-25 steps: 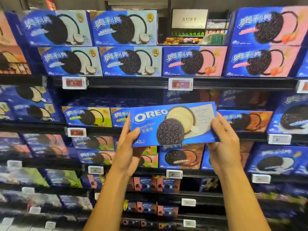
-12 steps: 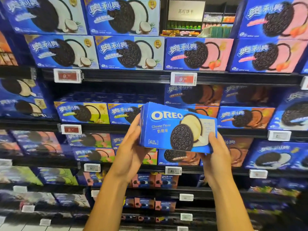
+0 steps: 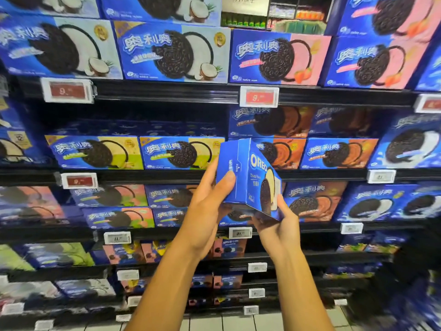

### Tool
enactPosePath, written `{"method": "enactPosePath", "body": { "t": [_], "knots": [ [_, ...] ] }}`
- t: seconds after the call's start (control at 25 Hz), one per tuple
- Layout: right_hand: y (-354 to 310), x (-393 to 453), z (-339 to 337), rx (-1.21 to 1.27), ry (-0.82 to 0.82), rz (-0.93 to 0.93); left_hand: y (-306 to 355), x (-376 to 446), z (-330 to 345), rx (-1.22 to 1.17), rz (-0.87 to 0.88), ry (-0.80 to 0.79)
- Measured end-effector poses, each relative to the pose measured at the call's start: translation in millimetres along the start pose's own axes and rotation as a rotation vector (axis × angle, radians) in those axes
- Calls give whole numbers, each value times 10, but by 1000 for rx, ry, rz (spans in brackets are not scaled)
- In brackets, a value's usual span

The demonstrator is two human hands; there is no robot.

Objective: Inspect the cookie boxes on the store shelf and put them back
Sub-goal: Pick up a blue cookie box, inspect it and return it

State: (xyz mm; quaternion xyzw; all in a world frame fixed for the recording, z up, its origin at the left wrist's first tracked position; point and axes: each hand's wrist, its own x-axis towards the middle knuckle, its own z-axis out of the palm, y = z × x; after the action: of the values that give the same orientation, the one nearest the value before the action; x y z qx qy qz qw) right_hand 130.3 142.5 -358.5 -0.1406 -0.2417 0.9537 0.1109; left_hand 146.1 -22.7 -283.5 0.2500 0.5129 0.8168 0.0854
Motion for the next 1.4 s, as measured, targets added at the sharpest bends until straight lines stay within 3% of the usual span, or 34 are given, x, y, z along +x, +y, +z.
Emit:
{"method": "enactPosePath", "body": {
  "t": [0.72,1.08,1.4],
  "knots": [
    [142,-11,-176,-56,37,-98,-29,-76,-174,-25,-52,-25],
    [52,37,-419,-15,121,62,-312,-60,382,125,-81,6],
    [-328,68,-677,16,201,85,-561,27,766,130,-91,55]
  ]
}}
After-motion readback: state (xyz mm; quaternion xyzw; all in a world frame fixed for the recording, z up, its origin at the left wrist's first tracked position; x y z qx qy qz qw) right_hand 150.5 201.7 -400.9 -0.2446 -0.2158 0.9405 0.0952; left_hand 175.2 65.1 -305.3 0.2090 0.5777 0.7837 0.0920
